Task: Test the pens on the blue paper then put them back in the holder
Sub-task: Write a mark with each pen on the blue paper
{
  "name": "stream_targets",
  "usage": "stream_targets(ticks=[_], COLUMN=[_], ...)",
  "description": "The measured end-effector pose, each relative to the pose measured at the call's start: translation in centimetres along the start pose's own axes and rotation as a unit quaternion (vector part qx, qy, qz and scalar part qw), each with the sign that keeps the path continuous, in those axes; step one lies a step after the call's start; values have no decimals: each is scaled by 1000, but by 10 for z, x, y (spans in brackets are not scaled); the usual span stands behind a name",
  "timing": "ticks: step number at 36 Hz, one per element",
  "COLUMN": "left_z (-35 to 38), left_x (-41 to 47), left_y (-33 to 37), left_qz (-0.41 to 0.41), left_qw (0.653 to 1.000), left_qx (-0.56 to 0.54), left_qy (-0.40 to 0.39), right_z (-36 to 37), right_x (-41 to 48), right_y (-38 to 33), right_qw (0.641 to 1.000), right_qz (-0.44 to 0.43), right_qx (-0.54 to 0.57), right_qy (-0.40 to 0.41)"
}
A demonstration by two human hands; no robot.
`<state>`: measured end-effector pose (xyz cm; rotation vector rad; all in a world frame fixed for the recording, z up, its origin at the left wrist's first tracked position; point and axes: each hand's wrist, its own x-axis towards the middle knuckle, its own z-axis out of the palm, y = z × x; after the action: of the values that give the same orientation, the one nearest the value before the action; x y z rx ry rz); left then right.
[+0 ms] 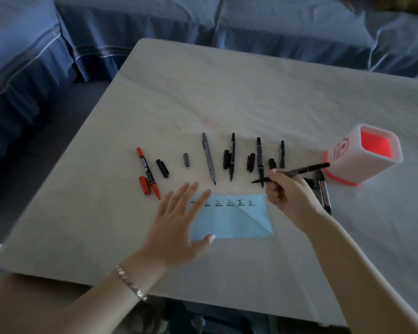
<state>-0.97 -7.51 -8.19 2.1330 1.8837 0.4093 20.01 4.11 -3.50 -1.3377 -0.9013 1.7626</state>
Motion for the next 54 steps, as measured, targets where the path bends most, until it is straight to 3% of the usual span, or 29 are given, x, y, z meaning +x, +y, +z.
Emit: stream_targets(ticks=[3,6,9,11,18,26,34,40,48,54], left_z=[-2,0,7,11,20,22,23,22,15,17], left_x=[-5,-8,-7,-7,-10,-12,-13,-14,-14,-18], left_y=[-14,-16,-16,-16,-16,-15,-14,-14,-13,-16], left_qz=[-20,-12,7,8,8,13,18,21,22,32], left_qw=[1000,1000,1000,1000,998,996,994,994,996,995], left_qx=[-5,16,28,27,11,15,17,10,-20,-21], left_qy=[-16,-9,3,10,64,87,104,110,81,90], right_z=[18,41,65,81,132,161,162,187,219,217], right_x=[2,6,12,19,47,56,50,39,48,50], right_y=[-12,-23,-33,-37,-26,0,9,8,25,26], right_qw=[997,990,919,879,780,716,699,725,689,715], right_qz=[29,-10,-85,-106,-113,-129,-151,-164,-99,-89], right_qx=[17,-120,-381,-461,-610,-676,-696,-658,-710,-683], right_qy=[-73,-78,-57,-57,-89,-114,-66,-116,-109,-118])
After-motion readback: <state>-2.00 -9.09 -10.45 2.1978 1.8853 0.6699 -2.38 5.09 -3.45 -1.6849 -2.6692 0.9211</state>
